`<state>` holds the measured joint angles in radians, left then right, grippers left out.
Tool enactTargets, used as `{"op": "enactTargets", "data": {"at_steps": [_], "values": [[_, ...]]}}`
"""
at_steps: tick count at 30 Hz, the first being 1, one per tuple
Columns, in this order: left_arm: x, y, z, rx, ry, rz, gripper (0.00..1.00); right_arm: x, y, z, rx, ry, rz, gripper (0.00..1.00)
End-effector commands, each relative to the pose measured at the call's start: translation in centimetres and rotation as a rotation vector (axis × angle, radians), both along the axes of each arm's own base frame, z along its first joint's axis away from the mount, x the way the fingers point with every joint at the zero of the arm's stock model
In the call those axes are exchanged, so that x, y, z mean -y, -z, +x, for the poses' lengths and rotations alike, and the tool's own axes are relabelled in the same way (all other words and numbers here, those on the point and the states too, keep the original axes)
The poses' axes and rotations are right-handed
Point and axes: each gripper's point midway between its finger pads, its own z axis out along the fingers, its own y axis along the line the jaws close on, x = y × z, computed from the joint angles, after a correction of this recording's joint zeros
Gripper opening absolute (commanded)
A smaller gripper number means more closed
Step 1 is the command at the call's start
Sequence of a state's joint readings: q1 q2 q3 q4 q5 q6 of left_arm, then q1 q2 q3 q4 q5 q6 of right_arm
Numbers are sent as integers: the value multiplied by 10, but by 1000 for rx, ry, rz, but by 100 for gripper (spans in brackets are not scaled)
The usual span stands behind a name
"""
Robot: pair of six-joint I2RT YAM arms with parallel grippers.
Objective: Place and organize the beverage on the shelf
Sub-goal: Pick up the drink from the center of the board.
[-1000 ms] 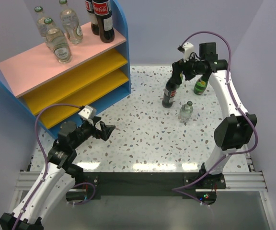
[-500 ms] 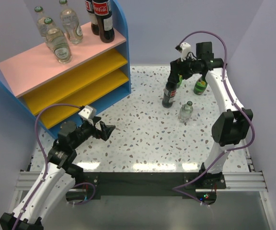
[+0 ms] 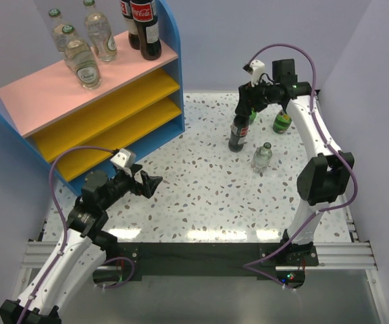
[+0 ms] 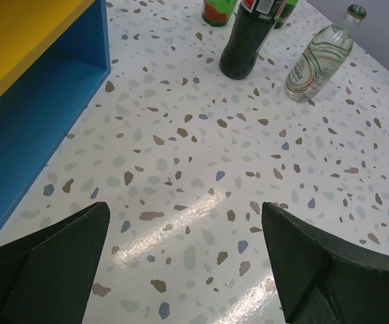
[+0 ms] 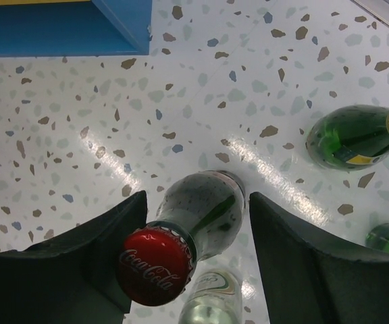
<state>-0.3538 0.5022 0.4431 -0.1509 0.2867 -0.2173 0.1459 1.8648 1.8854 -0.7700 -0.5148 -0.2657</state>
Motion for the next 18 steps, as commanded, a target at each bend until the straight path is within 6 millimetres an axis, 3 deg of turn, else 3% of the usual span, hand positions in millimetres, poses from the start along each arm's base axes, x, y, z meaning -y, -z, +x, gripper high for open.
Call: {"op": "enactTargets", "data": {"at_steps": [1,5,6,8,9,13,18], "values": [[-1,-12,4,43,-7,0,100,-7,-24,7,75,-15,15,65],[-1,-12,3,42,-6,0,100,-7,-29,5,89,-20,8,53],[-1,-12,3,44,-5,-2,100,-6,-31,4,96,-19,7,42],[0,-14,4,45,-2,-6,100,-5,-34,2,106,-24,2,32],[0,-14,3,45,1,-7,100,-5,-38,0,114,-26,0,21],[2,-13,4,31,3,-15,100,-3,-46,-3,137,-28,-9,1],[9,-20,8,29,26,-44,100,-7,-81,-13,208,-42,26,0]]}}
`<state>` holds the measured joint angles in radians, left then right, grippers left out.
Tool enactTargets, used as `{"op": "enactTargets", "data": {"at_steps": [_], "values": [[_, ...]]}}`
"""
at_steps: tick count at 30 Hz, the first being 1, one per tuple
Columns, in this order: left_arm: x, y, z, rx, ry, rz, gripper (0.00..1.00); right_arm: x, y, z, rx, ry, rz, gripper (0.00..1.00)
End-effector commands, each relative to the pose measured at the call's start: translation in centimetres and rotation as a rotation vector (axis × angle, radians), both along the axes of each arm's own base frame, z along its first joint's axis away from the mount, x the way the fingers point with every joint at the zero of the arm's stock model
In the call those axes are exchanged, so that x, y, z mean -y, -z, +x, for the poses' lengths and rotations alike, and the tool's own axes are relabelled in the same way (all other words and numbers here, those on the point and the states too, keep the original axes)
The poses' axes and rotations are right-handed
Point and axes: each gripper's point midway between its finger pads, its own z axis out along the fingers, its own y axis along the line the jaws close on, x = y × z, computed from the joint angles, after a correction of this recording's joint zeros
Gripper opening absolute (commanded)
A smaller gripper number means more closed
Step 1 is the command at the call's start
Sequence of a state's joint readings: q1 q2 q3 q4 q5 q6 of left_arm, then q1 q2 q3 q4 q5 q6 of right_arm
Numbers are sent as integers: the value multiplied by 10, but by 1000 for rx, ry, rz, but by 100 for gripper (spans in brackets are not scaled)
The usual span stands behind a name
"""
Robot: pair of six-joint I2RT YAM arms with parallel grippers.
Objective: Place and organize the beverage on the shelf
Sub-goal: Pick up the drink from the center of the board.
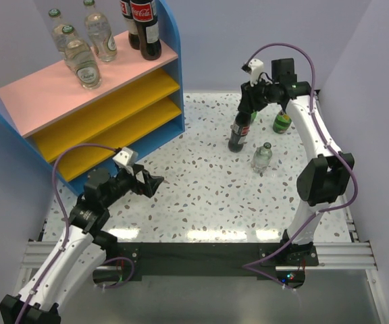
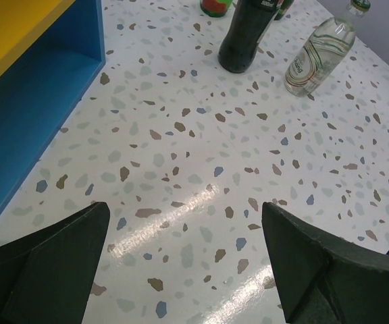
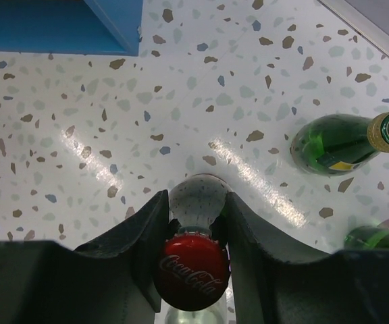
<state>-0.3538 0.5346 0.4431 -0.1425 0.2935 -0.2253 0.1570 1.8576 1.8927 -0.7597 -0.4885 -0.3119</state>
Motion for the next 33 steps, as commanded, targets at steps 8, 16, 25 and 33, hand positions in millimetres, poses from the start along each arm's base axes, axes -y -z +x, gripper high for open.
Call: {"op": "enactTargets", "data": {"at_steps": [8,16,25,33], "values": [[25,-56,21,122,78,-73,100,-17,-129,-56,238,-102,159,0],[98,-78,32,225,225,-5,100,-34,-151,-91,192,-144,269,0],[198,-116,45,386,373,16,100,-55,-165,-130,146,-201,322,0],[242,-105,72,397,354,78,100,-63,-170,-152,130,-226,353,0]]}}
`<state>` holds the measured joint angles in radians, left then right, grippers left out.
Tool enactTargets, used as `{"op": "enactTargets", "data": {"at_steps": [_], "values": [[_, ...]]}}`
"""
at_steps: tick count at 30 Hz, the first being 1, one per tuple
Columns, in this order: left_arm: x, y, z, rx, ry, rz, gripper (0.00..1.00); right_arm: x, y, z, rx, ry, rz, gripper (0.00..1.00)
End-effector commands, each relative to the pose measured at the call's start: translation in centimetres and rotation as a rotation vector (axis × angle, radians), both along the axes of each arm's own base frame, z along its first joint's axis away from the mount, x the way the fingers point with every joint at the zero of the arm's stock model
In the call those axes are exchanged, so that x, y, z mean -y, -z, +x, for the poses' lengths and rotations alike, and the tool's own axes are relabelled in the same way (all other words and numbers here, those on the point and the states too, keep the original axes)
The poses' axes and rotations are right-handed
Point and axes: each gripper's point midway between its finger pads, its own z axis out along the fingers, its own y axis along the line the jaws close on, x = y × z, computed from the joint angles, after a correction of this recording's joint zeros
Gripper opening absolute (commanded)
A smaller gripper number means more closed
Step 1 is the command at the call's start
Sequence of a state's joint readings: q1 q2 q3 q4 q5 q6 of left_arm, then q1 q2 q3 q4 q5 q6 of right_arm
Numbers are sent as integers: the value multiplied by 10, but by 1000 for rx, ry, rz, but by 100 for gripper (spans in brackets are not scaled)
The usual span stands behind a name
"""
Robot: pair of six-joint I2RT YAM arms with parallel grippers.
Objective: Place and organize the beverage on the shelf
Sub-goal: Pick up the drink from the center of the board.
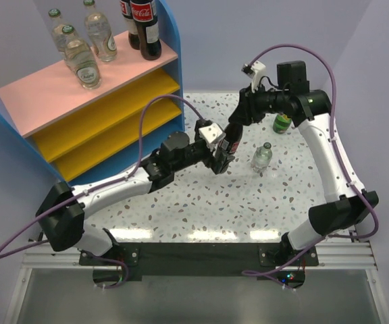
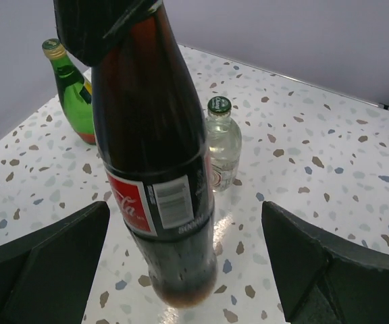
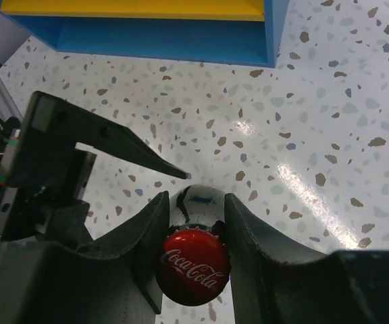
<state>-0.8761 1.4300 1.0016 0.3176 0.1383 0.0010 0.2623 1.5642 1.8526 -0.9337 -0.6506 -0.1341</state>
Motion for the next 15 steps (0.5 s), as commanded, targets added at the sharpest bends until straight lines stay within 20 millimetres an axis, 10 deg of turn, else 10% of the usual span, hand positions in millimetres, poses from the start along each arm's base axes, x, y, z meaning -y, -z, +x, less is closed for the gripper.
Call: {"op": "enactTargets", "data": {"at_steps": [1,15], "values": [[14,-33,16,104,-34,-38,100,-11,-79,-29,191,-68,160,0],[28,-14,45,80,-142,118,90,-12,-85,-37,184,-74,191,0]]}}
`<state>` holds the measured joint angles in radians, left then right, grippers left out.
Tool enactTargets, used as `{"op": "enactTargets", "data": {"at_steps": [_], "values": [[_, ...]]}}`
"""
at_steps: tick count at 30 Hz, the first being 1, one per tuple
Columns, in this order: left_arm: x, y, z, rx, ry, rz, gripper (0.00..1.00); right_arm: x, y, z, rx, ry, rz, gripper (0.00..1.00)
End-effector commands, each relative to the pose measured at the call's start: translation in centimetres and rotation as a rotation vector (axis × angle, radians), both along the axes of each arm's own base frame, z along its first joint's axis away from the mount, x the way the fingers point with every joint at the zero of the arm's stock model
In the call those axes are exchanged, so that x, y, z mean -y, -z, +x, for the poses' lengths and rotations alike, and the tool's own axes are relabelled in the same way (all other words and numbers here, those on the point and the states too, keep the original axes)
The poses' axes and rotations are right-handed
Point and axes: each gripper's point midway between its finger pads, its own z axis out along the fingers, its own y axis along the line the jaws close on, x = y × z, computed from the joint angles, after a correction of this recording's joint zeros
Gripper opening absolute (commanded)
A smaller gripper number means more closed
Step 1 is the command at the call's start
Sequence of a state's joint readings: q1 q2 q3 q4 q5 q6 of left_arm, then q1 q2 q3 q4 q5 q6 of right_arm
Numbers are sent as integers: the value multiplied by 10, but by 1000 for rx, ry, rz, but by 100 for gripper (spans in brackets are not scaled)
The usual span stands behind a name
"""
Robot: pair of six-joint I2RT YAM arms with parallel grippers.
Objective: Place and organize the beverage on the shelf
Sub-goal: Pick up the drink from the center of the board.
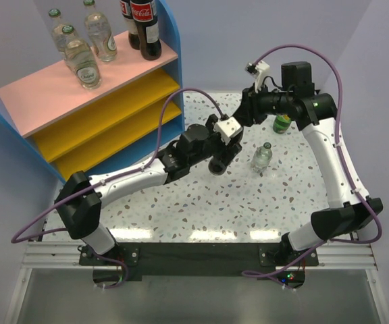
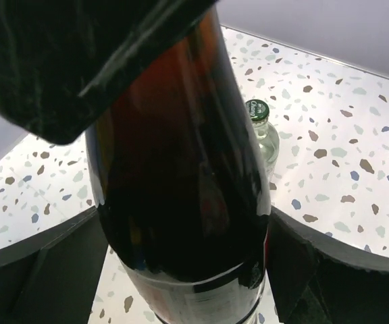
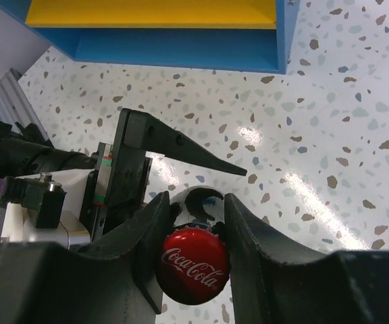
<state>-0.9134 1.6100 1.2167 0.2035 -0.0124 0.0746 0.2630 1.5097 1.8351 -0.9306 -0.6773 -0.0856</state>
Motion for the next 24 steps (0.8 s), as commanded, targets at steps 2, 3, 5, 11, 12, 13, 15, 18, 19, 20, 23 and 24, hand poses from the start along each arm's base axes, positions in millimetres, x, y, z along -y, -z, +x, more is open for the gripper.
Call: {"op": "enactTargets", "data": {"at_steps": [2,3,5,11,12,13,15,18,19,20,23,24], "values": [[2,-23,9,54,-42,13,86,-11,-68,-19,192,-65,137,0],[2,-21,8,48,-38,26,78,-10,-67,-18,192,-62,133,0],[3,-21,8,42,-36,33,70,-10,-68,-19,193,-64,134,0],[2,-28,2,24,-15,18,0,-12,-70,-21,190,-74,150,0],[2,-31,1,21,-15,2,0,-12,-72,-23,193,-81,156,0],[2,-36,-1,25,-10,-15,0,-13,-72,-25,193,-86,159,2],[-2,-49,-7,28,-6,-65,0,-14,-75,-29,195,-101,174,14],[-8,-61,-16,28,1,-112,0,-17,-80,-38,193,-123,205,46],[-11,-59,-17,23,0,-116,0,-17,-79,-39,191,-125,207,58],[-14,-68,-22,31,2,-139,0,-17,-81,-41,193,-130,213,62],[-23,-76,-28,41,1,-162,0,-17,-86,-46,204,-137,221,74],[-25,-77,-30,14,-7,-184,0,-17,-87,-48,208,-142,223,76]]}}
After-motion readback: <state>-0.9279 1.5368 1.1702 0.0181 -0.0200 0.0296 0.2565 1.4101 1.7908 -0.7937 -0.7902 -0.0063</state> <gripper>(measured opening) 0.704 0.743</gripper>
